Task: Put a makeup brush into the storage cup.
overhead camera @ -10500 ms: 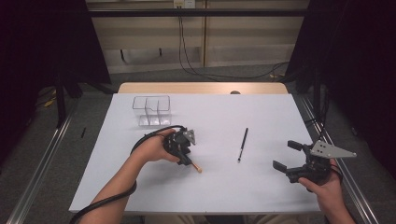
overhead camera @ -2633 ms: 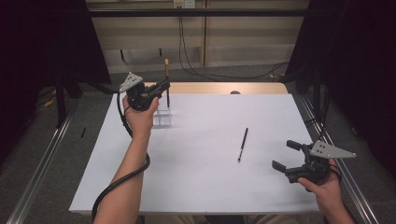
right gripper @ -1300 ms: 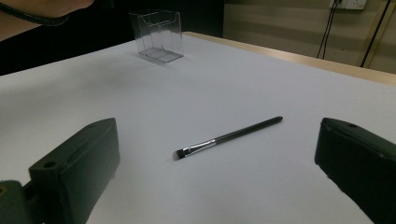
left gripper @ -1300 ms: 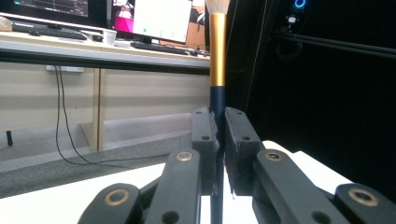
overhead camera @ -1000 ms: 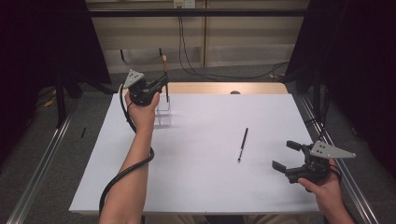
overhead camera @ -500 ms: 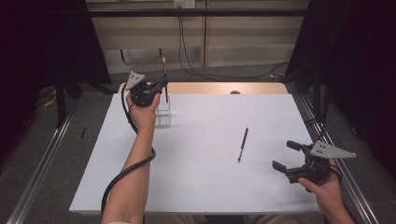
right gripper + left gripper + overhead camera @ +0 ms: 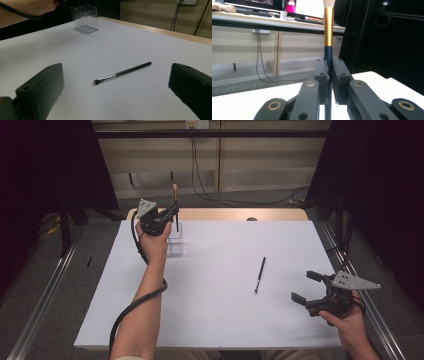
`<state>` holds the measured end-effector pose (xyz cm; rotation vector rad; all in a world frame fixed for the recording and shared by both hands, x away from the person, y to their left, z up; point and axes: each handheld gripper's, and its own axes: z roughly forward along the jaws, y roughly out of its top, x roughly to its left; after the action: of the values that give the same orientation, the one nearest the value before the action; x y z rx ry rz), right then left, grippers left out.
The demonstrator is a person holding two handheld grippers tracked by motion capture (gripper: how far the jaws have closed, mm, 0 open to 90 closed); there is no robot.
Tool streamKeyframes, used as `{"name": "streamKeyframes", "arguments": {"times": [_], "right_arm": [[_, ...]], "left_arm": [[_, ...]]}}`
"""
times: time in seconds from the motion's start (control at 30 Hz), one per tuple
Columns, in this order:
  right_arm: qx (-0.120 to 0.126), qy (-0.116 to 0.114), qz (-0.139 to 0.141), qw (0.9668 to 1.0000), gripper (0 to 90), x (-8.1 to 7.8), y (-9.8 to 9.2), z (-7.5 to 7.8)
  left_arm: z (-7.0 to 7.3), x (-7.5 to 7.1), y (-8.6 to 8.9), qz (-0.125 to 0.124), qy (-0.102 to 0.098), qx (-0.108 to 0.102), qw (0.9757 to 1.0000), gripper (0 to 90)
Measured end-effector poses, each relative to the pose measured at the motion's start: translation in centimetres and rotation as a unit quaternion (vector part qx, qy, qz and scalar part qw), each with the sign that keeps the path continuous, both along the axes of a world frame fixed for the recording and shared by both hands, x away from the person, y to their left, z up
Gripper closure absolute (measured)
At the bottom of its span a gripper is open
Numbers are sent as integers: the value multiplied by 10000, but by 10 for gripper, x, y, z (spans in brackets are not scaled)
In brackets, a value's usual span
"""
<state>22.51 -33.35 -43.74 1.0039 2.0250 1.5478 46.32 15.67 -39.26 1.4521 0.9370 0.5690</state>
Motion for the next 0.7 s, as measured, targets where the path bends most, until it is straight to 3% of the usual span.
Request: {"name": "streamKeyframes", "arguments": {"times": [0.7], "right_arm": [[-3, -5, 7, 10000, 0, 0, 0, 0]], "left_arm": [[-12, -1, 5, 152, 39, 38, 9999, 837]]}}
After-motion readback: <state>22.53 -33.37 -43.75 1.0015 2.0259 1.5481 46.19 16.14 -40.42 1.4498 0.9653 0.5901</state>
